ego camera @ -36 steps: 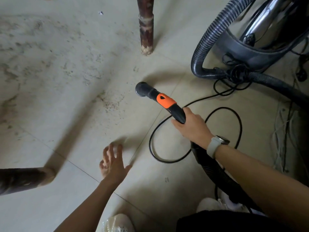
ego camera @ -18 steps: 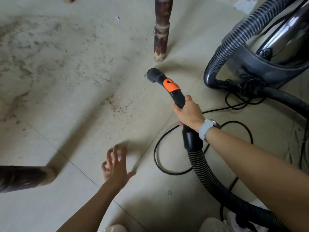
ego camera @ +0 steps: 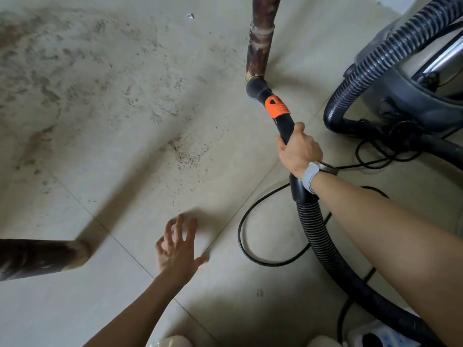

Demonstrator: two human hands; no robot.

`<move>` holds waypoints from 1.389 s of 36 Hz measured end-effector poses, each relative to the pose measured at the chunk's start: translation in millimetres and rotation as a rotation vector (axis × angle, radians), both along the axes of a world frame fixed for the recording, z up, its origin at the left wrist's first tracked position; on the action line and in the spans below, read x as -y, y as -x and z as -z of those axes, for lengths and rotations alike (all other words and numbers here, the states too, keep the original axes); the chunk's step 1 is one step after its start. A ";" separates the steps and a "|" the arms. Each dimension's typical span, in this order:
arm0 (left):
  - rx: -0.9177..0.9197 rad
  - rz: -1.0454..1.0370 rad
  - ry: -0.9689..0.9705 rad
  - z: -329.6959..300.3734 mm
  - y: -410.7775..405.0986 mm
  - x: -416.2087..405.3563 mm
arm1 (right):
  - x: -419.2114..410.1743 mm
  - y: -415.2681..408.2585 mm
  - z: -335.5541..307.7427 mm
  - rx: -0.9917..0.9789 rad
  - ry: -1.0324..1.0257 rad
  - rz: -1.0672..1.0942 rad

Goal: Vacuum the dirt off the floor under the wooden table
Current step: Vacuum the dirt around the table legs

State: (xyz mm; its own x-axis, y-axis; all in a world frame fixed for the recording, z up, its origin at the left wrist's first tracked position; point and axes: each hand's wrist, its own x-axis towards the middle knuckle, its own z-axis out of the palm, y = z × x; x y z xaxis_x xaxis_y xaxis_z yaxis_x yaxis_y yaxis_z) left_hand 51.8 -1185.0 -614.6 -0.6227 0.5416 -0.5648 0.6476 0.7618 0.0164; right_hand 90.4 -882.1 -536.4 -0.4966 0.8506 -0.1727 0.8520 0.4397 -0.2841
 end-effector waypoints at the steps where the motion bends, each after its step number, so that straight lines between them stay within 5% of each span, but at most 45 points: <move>1: -0.002 0.001 0.002 -0.1 0.4 0.0 | 1.4 0.8 1.3 0.029 -0.040 -0.031; 12: 0.011 -0.033 0.018 -0.4 -0.3 -5.3 | -5.5 17.5 13.1 0.039 -0.121 -0.183; 29: 0.029 -0.033 0.020 0.4 0.9 -5.1 | -34.7 0.1 1.5 -0.224 0.197 0.243; 50: 0.035 0.003 -0.003 -1.0 8.9 1.4 | 56.8 -47.7 -43.2 -0.081 0.507 -0.086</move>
